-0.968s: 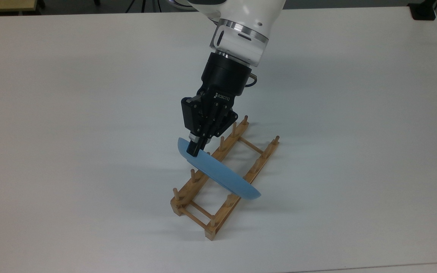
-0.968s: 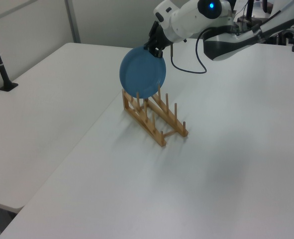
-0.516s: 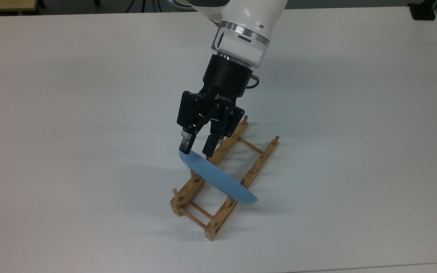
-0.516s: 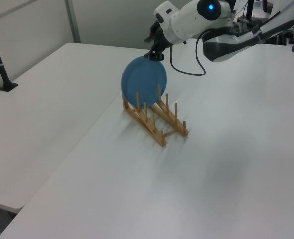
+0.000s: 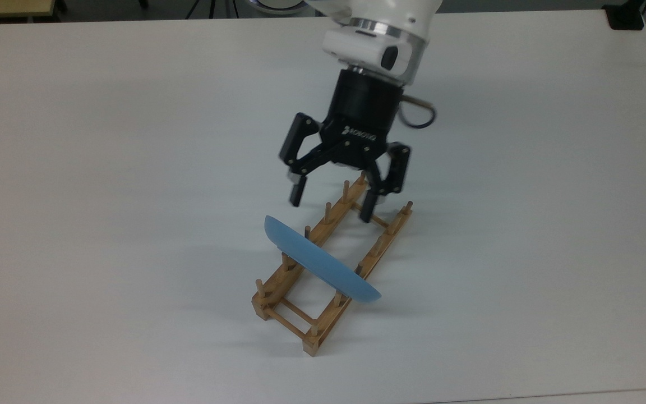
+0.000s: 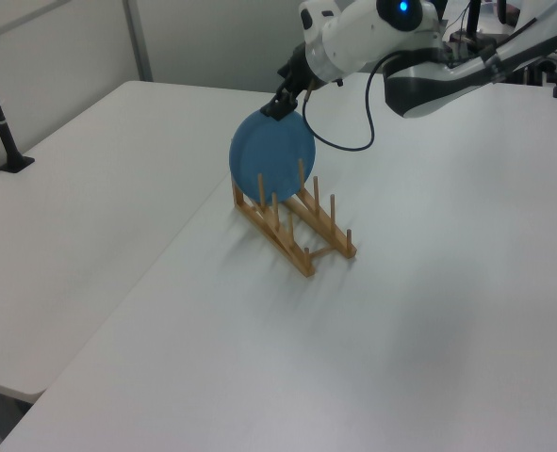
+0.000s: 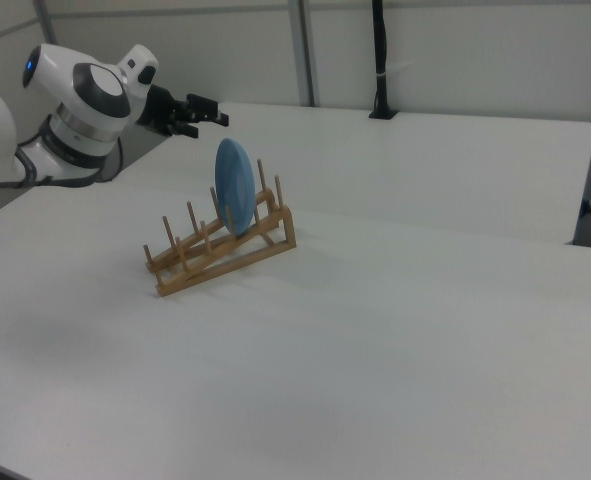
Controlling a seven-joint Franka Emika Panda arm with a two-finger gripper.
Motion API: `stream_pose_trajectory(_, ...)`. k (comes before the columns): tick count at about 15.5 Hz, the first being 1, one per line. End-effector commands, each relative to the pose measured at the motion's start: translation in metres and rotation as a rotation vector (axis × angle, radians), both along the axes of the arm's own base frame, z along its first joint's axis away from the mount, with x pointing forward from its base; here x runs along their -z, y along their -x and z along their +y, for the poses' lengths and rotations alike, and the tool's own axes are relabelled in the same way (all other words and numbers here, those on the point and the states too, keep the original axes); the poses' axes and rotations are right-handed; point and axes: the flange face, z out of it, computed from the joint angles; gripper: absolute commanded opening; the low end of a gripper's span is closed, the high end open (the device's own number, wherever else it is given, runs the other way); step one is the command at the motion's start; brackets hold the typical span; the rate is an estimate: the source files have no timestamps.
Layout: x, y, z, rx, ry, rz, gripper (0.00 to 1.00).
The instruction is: Place plate in plate rack
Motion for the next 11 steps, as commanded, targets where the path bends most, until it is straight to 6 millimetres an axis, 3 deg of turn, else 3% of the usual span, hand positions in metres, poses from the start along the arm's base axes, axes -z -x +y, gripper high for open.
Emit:
stream_pose_trajectory(1, -0.014, 0.013, -0.008, 0.148, -0.327, 0.066, 1.0)
stream_pose_trajectory(4, -0.008, 0.017, -0.024, 0.315, -0.52, 0.231, 1.0)
stream_pose_trajectory(7, -0.011, 0.039, -0.053, 0.325, -0.517, 0.512, 1.0)
stream_pose_trajectory(9, -0.029, 0.059, -0.091, 0.26, -0.54, 0.698, 1.0)
stream_pose_trajectory(11, -0.052, 0.078, -0.119, 0.253, -0.545, 0.753, 1.0)
